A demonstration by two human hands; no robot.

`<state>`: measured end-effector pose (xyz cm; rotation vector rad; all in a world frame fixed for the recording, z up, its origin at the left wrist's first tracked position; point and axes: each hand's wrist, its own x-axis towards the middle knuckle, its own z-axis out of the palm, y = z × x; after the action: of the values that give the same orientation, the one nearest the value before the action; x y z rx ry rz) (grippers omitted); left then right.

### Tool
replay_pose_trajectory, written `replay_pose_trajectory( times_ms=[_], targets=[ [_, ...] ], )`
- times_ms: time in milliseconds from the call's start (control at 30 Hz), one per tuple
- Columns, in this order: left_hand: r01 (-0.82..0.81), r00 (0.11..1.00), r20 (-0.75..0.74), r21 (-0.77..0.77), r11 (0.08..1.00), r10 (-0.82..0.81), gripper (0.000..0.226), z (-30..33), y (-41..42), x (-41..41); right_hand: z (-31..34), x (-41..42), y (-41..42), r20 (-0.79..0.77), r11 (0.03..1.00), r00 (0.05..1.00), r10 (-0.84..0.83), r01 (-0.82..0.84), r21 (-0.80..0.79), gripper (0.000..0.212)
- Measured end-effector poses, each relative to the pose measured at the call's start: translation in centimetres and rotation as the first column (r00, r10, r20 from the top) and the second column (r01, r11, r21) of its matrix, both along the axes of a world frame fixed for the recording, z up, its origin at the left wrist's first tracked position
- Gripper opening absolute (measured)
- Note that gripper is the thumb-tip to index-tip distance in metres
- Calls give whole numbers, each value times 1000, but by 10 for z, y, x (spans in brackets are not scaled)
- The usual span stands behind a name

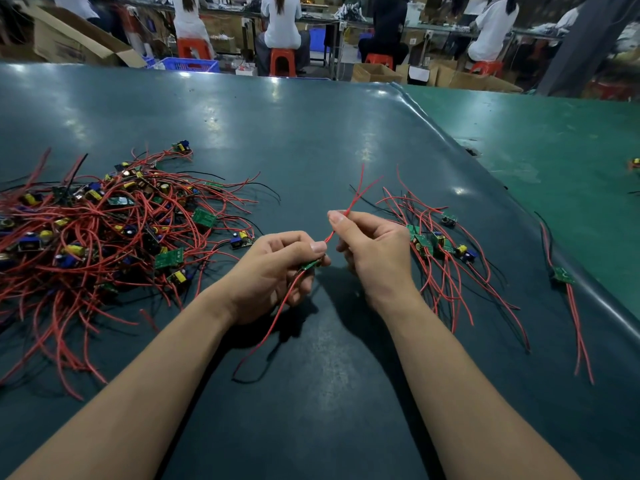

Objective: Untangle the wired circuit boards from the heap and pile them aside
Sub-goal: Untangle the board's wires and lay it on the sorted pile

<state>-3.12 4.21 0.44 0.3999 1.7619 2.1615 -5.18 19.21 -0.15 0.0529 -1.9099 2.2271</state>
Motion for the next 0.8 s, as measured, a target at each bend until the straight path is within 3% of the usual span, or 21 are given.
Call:
replay_pose_trajectory(
  times_ms=[133,267,433,800],
  targets=[
    [21,1000,-5,10,1000,-21,20,-3,-3,1,0,-1,1,-43,993,994,100,-102,-56,12],
    [20,1000,20,39,999,-21,27,-6,-5,-4,1,-1,2,-102,1000,995,15,-14,11,9],
    [99,995,23,106,989,-102,15,-6,-8,-3,2,-1,2,-27,999,999,28,-27,31,7],
    [66,995,72,72,995,-71,26,-6,-8,-5,1,-3,4,-5,1000,1000,-22,23,6,10]
  ],
)
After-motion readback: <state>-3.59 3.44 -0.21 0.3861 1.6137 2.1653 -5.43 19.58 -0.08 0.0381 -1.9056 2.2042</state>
